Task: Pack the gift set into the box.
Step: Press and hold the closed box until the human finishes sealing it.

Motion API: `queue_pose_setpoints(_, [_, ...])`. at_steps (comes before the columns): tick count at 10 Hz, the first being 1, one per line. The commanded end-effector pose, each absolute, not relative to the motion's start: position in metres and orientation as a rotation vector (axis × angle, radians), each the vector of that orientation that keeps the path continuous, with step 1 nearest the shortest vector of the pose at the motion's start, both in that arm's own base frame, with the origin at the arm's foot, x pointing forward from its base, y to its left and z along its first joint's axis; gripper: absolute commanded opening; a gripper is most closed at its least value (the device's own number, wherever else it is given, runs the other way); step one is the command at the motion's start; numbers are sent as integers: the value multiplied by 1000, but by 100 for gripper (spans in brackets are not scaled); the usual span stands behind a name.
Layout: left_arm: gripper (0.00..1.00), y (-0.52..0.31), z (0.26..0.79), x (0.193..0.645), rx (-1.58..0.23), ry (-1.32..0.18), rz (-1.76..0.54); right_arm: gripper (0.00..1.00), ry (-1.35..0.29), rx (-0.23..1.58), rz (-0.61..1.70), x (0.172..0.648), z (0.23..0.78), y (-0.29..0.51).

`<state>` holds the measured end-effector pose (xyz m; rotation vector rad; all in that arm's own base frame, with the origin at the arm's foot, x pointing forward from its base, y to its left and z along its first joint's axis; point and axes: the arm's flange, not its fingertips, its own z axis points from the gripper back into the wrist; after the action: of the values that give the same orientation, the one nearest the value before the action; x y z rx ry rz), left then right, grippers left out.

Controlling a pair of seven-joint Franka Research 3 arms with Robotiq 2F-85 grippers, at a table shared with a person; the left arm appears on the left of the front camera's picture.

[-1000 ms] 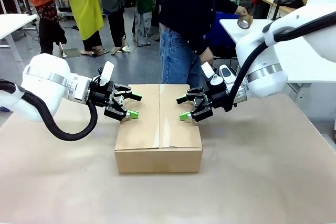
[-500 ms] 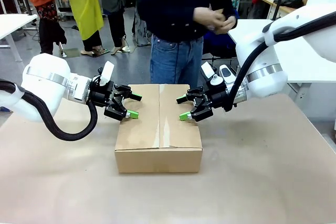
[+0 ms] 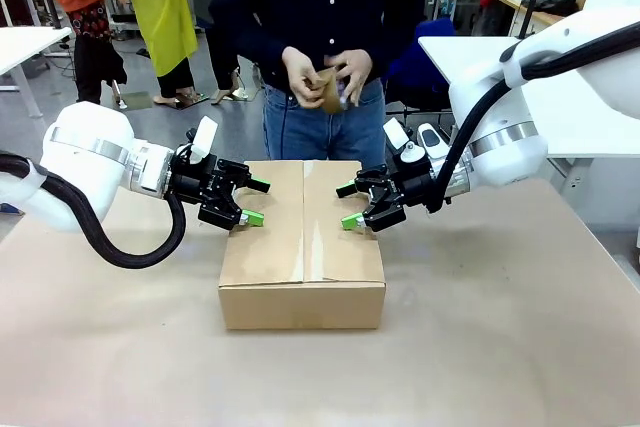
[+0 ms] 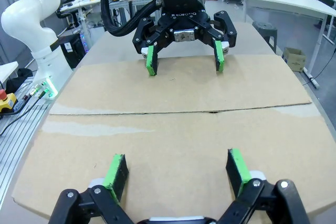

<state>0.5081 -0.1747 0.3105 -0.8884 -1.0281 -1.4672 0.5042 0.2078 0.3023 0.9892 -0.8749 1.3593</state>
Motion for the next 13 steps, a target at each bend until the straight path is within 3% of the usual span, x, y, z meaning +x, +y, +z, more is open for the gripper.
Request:
queue_pose_setpoints(1, [100,-174,307,507,-896,-1016,-1480,100,-882,986,1353,502,298,207])
queue_pose_setpoints(13, [100,-174,307,507,-896,-1016,-1480,100,-882,986,1353,502,298,207])
